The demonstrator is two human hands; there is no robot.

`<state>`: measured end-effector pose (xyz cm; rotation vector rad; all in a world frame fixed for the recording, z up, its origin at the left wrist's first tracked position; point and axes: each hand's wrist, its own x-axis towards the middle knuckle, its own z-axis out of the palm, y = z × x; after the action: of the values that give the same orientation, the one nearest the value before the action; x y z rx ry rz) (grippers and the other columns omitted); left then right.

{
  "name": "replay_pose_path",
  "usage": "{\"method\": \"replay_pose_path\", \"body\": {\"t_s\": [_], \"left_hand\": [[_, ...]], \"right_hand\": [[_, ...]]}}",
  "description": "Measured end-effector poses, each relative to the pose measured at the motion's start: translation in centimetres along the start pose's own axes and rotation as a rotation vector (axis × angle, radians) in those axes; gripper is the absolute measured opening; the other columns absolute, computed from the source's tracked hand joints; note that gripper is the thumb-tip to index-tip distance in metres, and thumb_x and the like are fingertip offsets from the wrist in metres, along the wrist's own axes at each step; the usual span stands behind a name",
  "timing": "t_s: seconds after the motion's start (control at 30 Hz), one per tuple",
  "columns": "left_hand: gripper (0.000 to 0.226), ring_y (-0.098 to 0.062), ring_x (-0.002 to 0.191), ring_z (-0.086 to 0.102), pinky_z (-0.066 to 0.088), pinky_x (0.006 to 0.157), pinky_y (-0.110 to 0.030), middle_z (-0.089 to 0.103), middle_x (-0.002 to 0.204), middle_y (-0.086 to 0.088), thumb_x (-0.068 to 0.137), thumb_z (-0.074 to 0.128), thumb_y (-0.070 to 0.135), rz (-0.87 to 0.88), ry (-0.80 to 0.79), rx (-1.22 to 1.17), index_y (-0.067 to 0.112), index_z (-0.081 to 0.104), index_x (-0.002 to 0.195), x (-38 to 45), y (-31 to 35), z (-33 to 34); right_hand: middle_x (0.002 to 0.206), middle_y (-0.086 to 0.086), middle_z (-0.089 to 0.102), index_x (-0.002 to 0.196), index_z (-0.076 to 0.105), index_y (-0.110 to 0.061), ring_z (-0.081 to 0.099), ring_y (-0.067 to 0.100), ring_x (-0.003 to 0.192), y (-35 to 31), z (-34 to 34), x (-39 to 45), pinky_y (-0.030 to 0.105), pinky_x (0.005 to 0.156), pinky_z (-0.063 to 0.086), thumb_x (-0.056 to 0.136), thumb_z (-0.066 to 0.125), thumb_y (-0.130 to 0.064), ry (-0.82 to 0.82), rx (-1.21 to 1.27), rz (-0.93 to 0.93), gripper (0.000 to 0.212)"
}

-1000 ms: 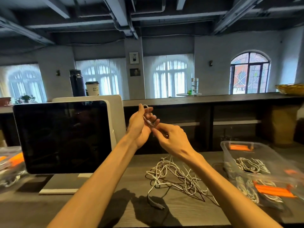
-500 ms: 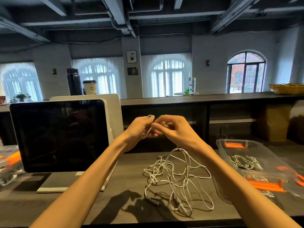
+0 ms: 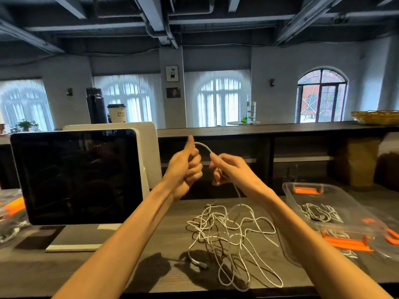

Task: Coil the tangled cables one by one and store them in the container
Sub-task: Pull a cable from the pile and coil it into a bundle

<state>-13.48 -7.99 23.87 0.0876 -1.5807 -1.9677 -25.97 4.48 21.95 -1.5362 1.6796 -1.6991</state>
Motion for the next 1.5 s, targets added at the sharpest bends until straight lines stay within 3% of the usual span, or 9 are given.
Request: {"method": "replay_pose_path", "body": {"t_s": [0.1, 0.2, 0.37, 0.57, 0.7, 0.9, 1.13, 1.33, 1.5], "left_hand": [[0.042, -0.009, 0.047, 0.044, 0.037, 0.044, -0.017, 0.041, 0.057, 0.001, 0.102, 0.046, 0.048, 0.057, 0.151, 0.019, 0.015, 0.049, 0.076, 0.5, 0.2, -0.4], [0.035, -0.018, 0.071, 0.072, 0.06, 0.068, -0.026, 0.065, 0.071, -0.007, 0.103, 0.046, 0.043, 0.082, 0.219, 0.024, 0.011, 0.056, 0.094, 0.3, -0.6, 0.4], [0.035, -0.028, 0.098, 0.075, 0.058, 0.08, -0.038, 0.077, 0.101, -0.015, 0.1, 0.055, 0.042, 0.065, 0.131, 0.037, 0.008, 0.058, 0.109, -0.1, -0.9, 1.6], [0.027, -0.018, 0.067, 0.074, 0.058, 0.068, -0.034, 0.073, 0.068, -0.004, 0.096, 0.063, 0.038, 0.079, 0.257, 0.004, 0.012, 0.064, 0.092, 0.0, -0.7, 2.3], [0.035, -0.006, 0.04, 0.041, 0.034, 0.04, -0.016, 0.051, 0.057, 0.001, 0.101, 0.055, 0.041, 0.065, 0.241, -0.065, 0.013, 0.053, 0.081, 0.7, 0.1, 1.1], [0.056, -0.009, 0.038, 0.026, 0.023, 0.04, -0.02, 0.033, 0.044, 0.003, 0.094, 0.067, 0.043, 0.025, 0.337, 0.034, 0.021, 0.043, 0.049, 0.8, 1.7, -0.6], [0.056, -0.021, 0.068, 0.075, 0.056, 0.064, -0.022, 0.075, 0.073, -0.009, 0.098, 0.053, 0.053, 0.024, 0.164, 0.628, 0.0, 0.07, 0.088, 0.1, 1.0, -0.7], [0.07, -0.011, 0.04, 0.043, 0.034, 0.04, -0.016, 0.058, 0.062, -0.009, 0.09, 0.038, 0.074, -0.207, -0.171, 0.569, 0.011, 0.069, 0.08, -1.0, 1.4, 0.2], [0.085, -0.007, 0.039, 0.027, 0.017, 0.044, -0.019, 0.037, 0.053, -0.001, 0.079, 0.02, 0.093, -0.42, -0.346, 0.297, 0.016, 0.052, 0.065, -1.3, 0.9, 0.0]], "right_hand": [[0.071, 0.002, 0.054, 0.095, 0.067, -0.009, 0.061, 0.018, 0.068, 1.3, 0.0, -0.5, 0.023, 0.067, 0.057, 0.106, 0.05, -0.037, 0.05, -0.089, 0.009, 0.034], [0.06, -0.012, 0.052, 0.092, 0.067, -0.013, 0.049, 0.003, 0.054, 0.8, 0.9, -0.7, 0.014, 0.051, 0.039, 0.106, 0.05, -0.04, 0.142, -0.149, -0.047, 0.035], [0.075, -0.007, 0.068, 0.08, 0.071, -0.022, 0.061, 0.0, 0.068, 0.2, 3.2, -0.4, 0.013, 0.061, 0.045, 0.106, 0.054, -0.031, 0.14, -0.303, -0.11, 0.032], [0.061, -0.006, 0.059, 0.077, 0.071, -0.012, 0.05, 0.001, 0.052, 0.2, 4.0, -1.0, 0.015, 0.053, 0.038, 0.103, 0.055, -0.019, 0.146, -0.304, -0.103, 0.031], [0.06, -0.007, 0.059, 0.089, 0.077, -0.018, 0.049, 0.002, 0.054, 0.6, 4.3, -2.0, 0.017, 0.054, 0.038, 0.106, 0.053, -0.034, 0.052, -0.334, -0.111, 0.033], [0.078, -0.003, 0.073, 0.094, 0.075, -0.017, 0.07, 0.012, 0.068, 1.5, 2.7, -3.2, 0.035, 0.07, 0.062, 0.102, 0.058, -0.042, -0.017, -0.295, 0.005, 0.031], [0.08, -0.026, 0.067, 0.094, 0.074, -0.043, 0.062, -0.005, 0.079, -0.8, 1.5, -2.3, 0.017, 0.07, 0.043, 0.1, 0.057, -0.052, -0.033, -0.559, -0.181, 0.02], [0.082, -0.01, 0.073, 0.1, 0.075, -0.031, 0.069, 0.006, 0.082, -2.4, 1.6, -1.3, 0.03, 0.077, 0.059, 0.096, 0.069, -0.042, 0.004, -0.493, -0.307, 0.014], [0.091, -0.007, 0.064, 0.115, 0.068, -0.019, 0.061, 0.003, 0.071, -2.5, 1.1, -1.3, 0.019, 0.064, 0.052, 0.089, 0.079, -0.03, 0.147, -0.397, -0.412, 0.03]]}}
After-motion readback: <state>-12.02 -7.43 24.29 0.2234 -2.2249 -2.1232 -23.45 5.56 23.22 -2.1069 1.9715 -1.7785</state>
